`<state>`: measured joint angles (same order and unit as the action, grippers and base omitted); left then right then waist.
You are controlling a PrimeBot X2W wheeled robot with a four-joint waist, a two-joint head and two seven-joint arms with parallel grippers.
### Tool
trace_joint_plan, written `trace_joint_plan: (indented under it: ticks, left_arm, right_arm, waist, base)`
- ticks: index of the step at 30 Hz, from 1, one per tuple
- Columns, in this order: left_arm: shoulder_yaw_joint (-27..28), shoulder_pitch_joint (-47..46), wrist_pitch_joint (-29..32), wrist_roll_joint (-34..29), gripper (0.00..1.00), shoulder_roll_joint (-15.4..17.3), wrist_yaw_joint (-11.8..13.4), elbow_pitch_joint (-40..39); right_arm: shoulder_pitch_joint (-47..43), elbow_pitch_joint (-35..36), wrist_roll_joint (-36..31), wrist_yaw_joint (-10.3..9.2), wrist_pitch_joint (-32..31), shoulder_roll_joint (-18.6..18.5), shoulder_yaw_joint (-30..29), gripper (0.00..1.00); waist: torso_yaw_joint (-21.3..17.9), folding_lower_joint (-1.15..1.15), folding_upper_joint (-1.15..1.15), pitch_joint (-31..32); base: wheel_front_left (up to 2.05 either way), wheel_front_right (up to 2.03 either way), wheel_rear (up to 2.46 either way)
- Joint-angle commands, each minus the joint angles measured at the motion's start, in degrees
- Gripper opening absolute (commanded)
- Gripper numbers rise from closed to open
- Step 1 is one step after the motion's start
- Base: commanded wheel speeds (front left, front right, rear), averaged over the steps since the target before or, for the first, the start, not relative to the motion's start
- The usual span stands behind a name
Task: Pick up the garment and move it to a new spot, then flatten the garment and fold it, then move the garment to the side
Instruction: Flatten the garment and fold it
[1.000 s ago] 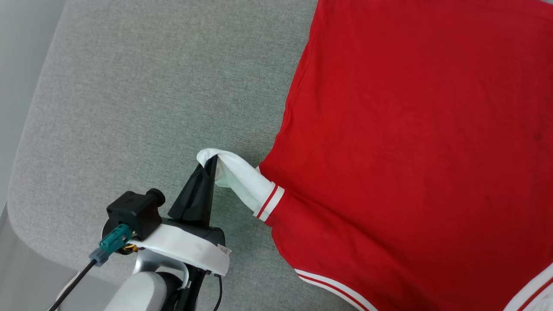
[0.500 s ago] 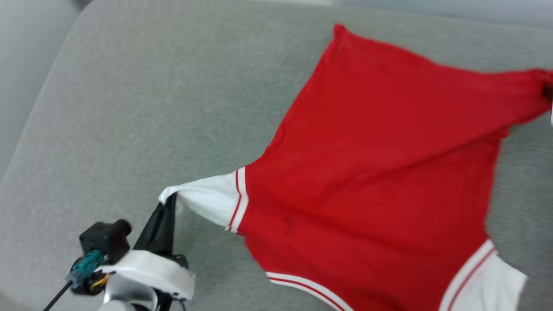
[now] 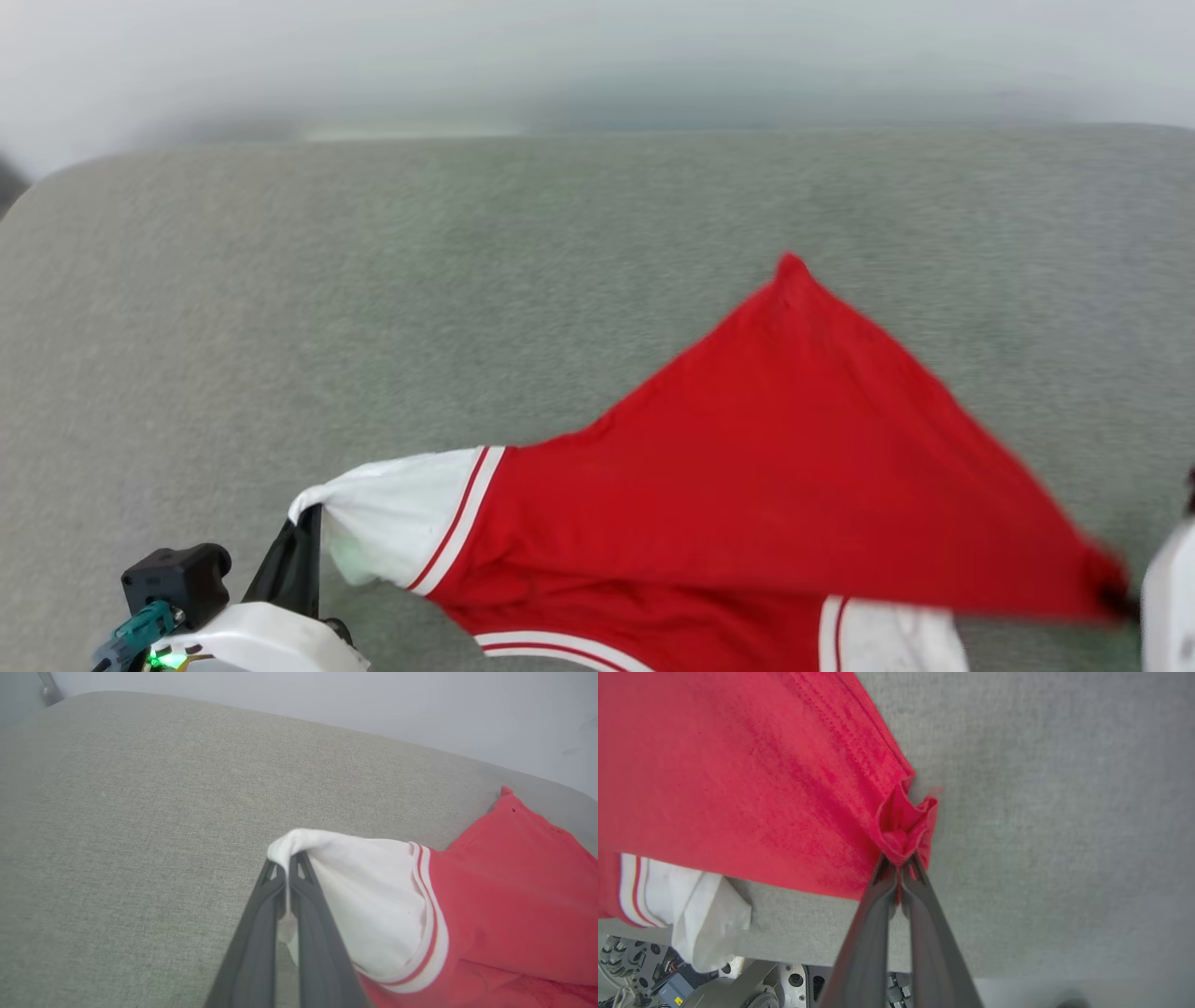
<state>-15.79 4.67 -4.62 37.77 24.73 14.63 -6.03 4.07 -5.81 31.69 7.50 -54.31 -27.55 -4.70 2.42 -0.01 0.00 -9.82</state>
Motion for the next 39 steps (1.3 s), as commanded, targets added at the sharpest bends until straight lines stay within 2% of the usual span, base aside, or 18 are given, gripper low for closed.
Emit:
trace_joint_plan:
  ticks: [1, 6, 7, 8, 12, 16, 19, 23, 28, 33, 39]
  left_arm:
    - [0.4, 0.9, 0.3, 0.2, 0.0, 0.3, 0.3, -0.2]
    - [0.5, 1.7, 1.3, 0.5, 0.0, 1.0, 1.0, -1.0]
    - [0.5, 1.6, 1.5, 0.5, 0.0, 1.1, 1.0, -1.3]
    - [0.5, 1.6, 1.8, 0.4, 0.0, 1.2, 1.1, -1.5]
    - [0.5, 1.6, 2.7, 0.2, 0.0, 1.8, 1.7, -2.7]
    - [0.5, 1.8, 3.4, -0.2, 0.0, 2.3, 2.5, -3.9]
    - [0.3, 1.2, 3.8, -0.3, 0.0, 2.3, 2.8, -4.9]
    - [-0.2, 0.2, 4.1, -0.6, 0.0, 2.0, 3.0, -5.7]
    - [-1.4, -1.7, 4.3, -1.1, 0.0, 1.3, 2.6, -6.0]
    - [-3.2, -5.1, 4.3, -2.1, 0.0, 0.5, 1.7, -6.4]
    - [-5.2, -9.5, 3.4, -2.9, 0.0, -1.3, 0.2, -5.8]
  right_arm:
    - [-4.0, 1.7, -0.8, -0.02, -0.5, 2.2, -1.0, 0.0]
    - [-14.6, 5.8, -1.9, -0.02, -0.6, 10.3, -3.8, 0.0]
    - [-15.6, 6.7, -2.1, -0.02, 0.4, 11.3, -3.9, 0.67]
    - [-16.1, 7.4, -1.9, -0.02, 1.6, 12.5, -4.4, 1.0]
    - [-15.5, 10.8, 0.0, -0.02, 9.5, 16.4, -7.1, 1.0]
    - [-11.8, 13.6, -1.4, 0.01, 22.1, 16.1, -10.1, 1.0]
    - [-7.8, 12.6, -2.4, -0.01, 30.4, 15.8, -10.5, 1.0]
    - [-2.8, 9.3, -2.0, -0.01, 35.5, 14.7, -8.5, 1.0]
    - [6.9, 1.1, 0.7, -0.01, 33.3, 9.4, -1.2, 1.0]
    - [18.3, -6.2, 3.2, -0.02, 24.1, 3.9, 7.2, 1.0]
    - [29.4, -13.2, 4.9, -0.02, 13.8, 1.3, 15.0, 1.0]
  waist:
    - [-2.2, 0.01, 0.0, 1.6]
    - [-4.0, 0.01, 0.0, 1.5]
    - [-4.2, 0.01, 0.0, 1.5]
    - [-4.4, 0.01, 0.0, 1.4]
    - [-5.2, 0.01, 0.0, 1.4]
    - [-5.5, 0.01, 0.0, 1.3]
    - [-5.3, 0.01, 0.0, 1.1]
    - [-4.7, 0.01, 0.0, 0.4]
    - [-3.0, 0.01, 0.0, -1.5]
    - [0.0, 0.01, 0.0, -4.9]
    - [3.9, 0.01, 0.0, -9.1]
  base:
    - [0.0, 0.0, 0.0]
    - [0.0, 0.0, 0.0]
    - [0.0, 0.0, 0.0]
    - [0.0, 0.0, 0.0]
    - [0.0, 0.0, 0.0]
    - [0.0, 0.0, 0.0]
    - [0.0, 0.0, 0.0]
    - [0.0, 0.0, 0.0]
    - [0.0, 0.0, 0.0]
    - [0.0, 0.0, 0.0]
    - [0.0, 0.0, 0.0]
